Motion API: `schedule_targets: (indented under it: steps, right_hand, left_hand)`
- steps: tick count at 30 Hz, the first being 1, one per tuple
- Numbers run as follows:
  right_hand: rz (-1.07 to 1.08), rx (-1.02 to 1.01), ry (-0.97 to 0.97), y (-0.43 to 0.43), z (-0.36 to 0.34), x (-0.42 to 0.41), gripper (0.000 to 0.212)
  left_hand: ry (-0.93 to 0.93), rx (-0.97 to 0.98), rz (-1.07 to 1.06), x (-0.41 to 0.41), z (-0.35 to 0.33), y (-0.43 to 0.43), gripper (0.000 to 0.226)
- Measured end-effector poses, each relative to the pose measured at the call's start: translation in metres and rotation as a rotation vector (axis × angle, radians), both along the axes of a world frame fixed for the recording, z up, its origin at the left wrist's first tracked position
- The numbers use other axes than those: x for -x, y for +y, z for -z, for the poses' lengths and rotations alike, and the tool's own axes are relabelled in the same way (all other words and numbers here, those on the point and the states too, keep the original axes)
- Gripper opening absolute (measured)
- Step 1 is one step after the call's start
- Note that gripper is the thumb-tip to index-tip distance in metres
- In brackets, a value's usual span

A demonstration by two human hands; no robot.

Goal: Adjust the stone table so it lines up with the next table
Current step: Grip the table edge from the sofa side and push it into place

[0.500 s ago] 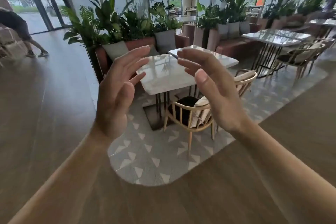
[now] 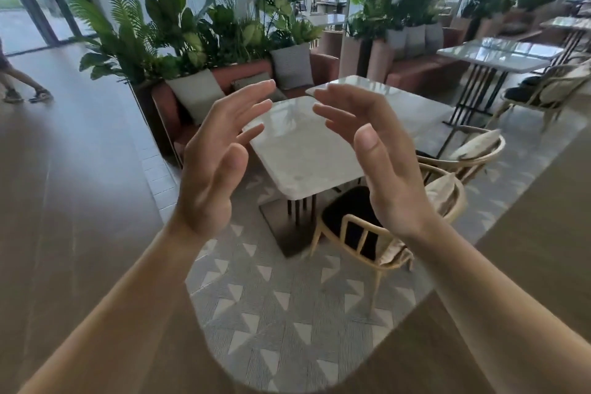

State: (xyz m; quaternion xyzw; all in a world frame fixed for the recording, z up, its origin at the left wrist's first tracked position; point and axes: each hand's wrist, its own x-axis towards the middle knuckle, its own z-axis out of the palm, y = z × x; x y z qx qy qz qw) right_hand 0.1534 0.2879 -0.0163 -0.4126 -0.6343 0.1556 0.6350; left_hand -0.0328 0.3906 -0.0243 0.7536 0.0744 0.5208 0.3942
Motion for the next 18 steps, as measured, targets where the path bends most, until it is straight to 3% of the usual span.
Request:
schedule_targets:
  steps: [4, 18]
  right_hand:
    - [0.054, 0.005, 0.013, 0.087, 0.001, -0.004, 0.092]
    - [0.199, -0.054, -0.015, 0.41, 0.042, -0.058, 0.085]
  left_hand:
    - [0.03, -0.024, 0.079, -0.008, 0.002, 0.102, 0.085]
    - [0.097, 0.01, 0.261, -0.079, 0.024, 0.442, 0.08]
